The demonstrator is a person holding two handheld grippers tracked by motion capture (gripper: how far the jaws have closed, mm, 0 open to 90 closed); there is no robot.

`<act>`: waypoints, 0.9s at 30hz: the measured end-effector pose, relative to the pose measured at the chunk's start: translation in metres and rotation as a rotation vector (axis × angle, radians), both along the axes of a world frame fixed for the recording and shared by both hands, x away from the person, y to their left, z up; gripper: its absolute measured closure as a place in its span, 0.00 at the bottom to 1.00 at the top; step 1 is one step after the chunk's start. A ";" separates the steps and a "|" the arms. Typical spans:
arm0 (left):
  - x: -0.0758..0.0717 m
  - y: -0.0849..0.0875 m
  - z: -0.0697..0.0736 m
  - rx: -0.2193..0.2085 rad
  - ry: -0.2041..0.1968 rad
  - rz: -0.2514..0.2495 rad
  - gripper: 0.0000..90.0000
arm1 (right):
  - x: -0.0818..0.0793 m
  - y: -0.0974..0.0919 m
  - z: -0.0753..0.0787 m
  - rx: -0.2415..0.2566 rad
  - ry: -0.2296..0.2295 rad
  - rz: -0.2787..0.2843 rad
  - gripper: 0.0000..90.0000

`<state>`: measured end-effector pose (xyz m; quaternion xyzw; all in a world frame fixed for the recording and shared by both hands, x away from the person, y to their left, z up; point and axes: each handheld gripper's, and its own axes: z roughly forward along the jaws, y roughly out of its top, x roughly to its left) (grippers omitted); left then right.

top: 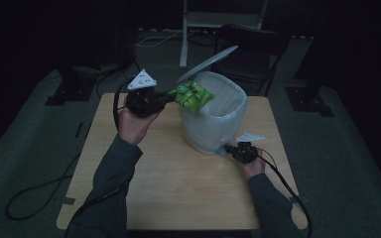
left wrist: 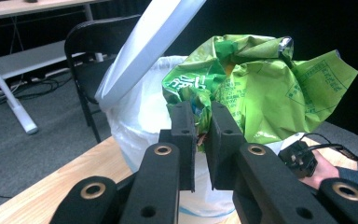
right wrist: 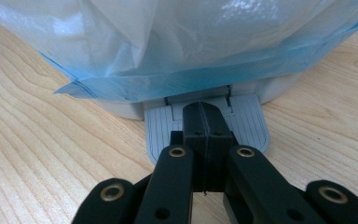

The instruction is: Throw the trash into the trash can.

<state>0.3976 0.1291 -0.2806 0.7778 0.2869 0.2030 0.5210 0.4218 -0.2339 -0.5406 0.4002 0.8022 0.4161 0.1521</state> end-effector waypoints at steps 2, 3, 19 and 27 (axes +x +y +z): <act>0.000 -0.003 0.001 0.000 0.000 -0.003 0.92 | 0.000 0.000 0.000 0.000 0.000 0.000 1.00; 0.001 -0.004 0.001 0.000 0.000 -0.005 0.92 | 0.000 0.000 0.000 0.000 0.000 0.000 1.00; 0.009 -0.022 0.003 0.002 0.004 -0.024 0.92 | 0.000 0.000 0.000 0.001 0.001 -0.003 1.00; 0.012 -0.030 0.006 0.004 0.002 -0.033 0.92 | 0.000 0.000 0.000 0.001 0.000 -0.003 1.00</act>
